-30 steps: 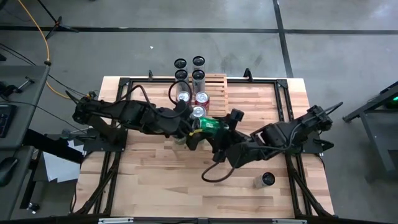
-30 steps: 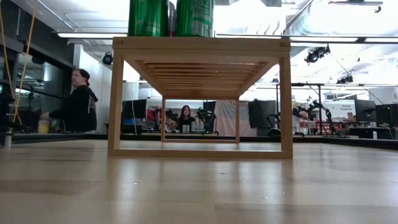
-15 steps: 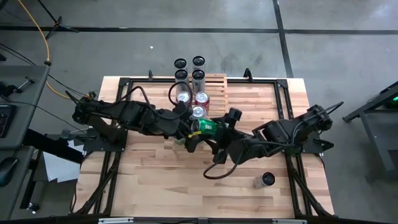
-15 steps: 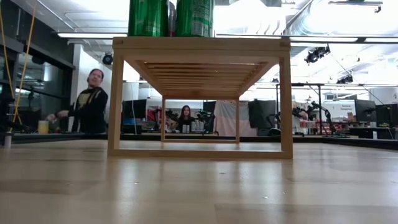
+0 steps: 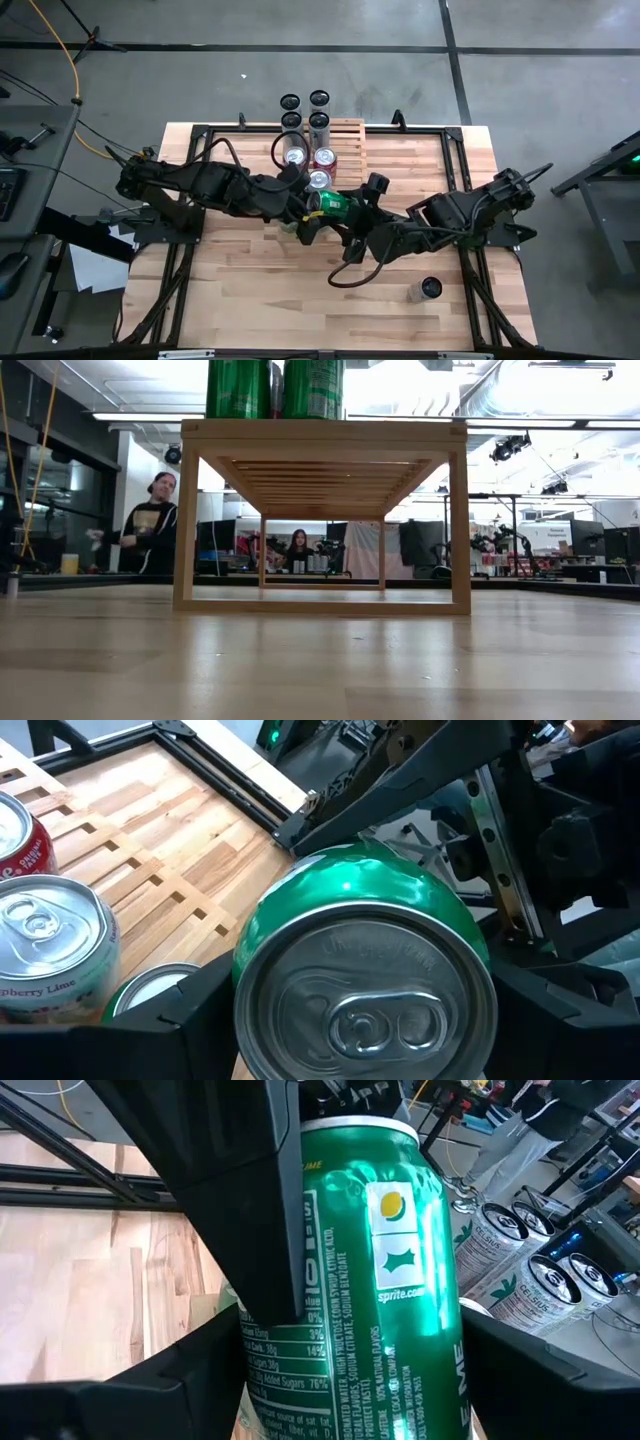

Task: Place canned beverage on shelf
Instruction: Put the green soda can on the shelf aligned with the other green soda cans

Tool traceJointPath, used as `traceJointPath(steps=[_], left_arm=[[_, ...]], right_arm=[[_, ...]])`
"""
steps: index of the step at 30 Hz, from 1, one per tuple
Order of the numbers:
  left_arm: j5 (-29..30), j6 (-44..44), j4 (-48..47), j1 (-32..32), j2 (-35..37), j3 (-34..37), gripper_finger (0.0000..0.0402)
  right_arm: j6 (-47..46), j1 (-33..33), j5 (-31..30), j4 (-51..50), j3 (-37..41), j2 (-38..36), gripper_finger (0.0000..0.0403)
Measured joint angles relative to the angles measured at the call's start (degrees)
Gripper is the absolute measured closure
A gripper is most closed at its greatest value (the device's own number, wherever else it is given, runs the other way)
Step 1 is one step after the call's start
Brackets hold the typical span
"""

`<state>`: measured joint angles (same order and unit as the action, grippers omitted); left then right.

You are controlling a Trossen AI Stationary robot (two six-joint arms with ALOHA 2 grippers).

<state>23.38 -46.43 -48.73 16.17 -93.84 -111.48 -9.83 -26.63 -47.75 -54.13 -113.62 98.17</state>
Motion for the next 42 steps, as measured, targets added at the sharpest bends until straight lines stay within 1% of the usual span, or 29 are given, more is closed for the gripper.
traceJointPath(steps=[2, 6, 8, 11, 14, 18, 20, 22, 25, 27, 29, 31, 32, 34, 36, 38, 40, 42], left_arm=[[-0.4, 0.0, 0.0, 0.0, 0.0, 0.0, 0.0104], [-2.4, 1.2, 0.6, -0.2, 0.1, 0.0, 0.0047], [-4.1, 3.0, 0.5, -0.6, 0.8, 0.0, 0.0027], [-4.7, 3.6, 0.3, -1.1, 2.3, 0.0, 0.0016], [-3.9, 6.6, 0.2, -1.6, 4.2, 0.0, 0.0013], [-0.1, 12.5, -0.1, -1.4, 6.8, 0.0, 0.0011], [2.7, 15.4, 0.0, -0.6, 8.0, 0.0, 0.0011], [6.4, 17.6, 0.1, 0.7, 9.0, 0.6, 0.0011], [10.8, 19.1, 2.0, 3.0, 11.1, 4.7, 0.001], [11.7, 19.0, 5.7, 4.1, 12.5, 9.3, 0.001], [11.6, 18.5, 11.2, 5.1, 14.6, 15.4, 0.001], [10.8, 18.5, 20.5, 6.0, 16.9, 22.5, 0.001], [9.9, 18.8, 25.7, 6.3, 18.2, 26.5, 0.001], [7.2, 20.2, 38.0, 7.0, 20.5, 34.5, 0.0009], [3.7, 22.2, 52.5, 7.5, 22.7, 42.1, 0.0009], [2.2, 23.0, 66.3, 8.0, 24.6, 48.2, 0.0009], [2.5, 23.0, 76.8, 8.3, 26.2, 52.6, 0.0009], [3.1, 23.6, 83.6, 8.6, 27.0, 55.1, 0.0009]], right_arm=[[-0.2, 0.0, 0.0, -0.1, 0.0, 0.0, 0.0113], [-0.2, -0.4, 1.1, -1.3, 0.0, -0.4, 0.0113], [-0.2, -0.6, 1.5, -2.9, 0.0, -0.8, 0.0113], [-0.9, -0.6, 2.1, -7.1, 0.0, -1.7, 0.0113], [-3.3, -0.6, 1.2, -12.4, 0.0, -2.6, 0.0113], [-9.7, -1.1, 1.1, -21.7, 0.3, -4.7, 0.0113], [-13.8, -2.1, 0.4, -25.3, 2.2, -6.9, 0.0113], [-18.6, -3.6, -0.8, -26.4, 6.3, -10.3, 0.0111], [-27.9, -7.2, -2.6, -24.5, 16.4, -17.6, 0.0105], [-34.8, -9.8, -3.6, -20.1, 24.7, -23.0, 0.0107], [-39.3, -12.0, -5.2, -12.7, 33.6, -27.7, 0.0112], [-40.7, -13.3, -6.7, -2.1, 41.7, -31.4, 0.0113], [-39.9, -13.6, -7.4, 4.2, 45.6, -32.8, 0.0113], [-35.3, -13.2, -8.4, 17.5, 52.3, -34.3, 0.0113], [-29.0, -11.8, -8.7, 32.1, 58.1, -34.5, 0.0113], [-21.9, -10.0, -8.4, 46.2, 62.9, -34.1, 0.0113], [-15.8, -8.0, -7.5, 60.1, 67.1, -33.2, 0.0113], [-10.8, -6.2, -7.1, 72.0, 70.9, -32.2, 0.0113]])
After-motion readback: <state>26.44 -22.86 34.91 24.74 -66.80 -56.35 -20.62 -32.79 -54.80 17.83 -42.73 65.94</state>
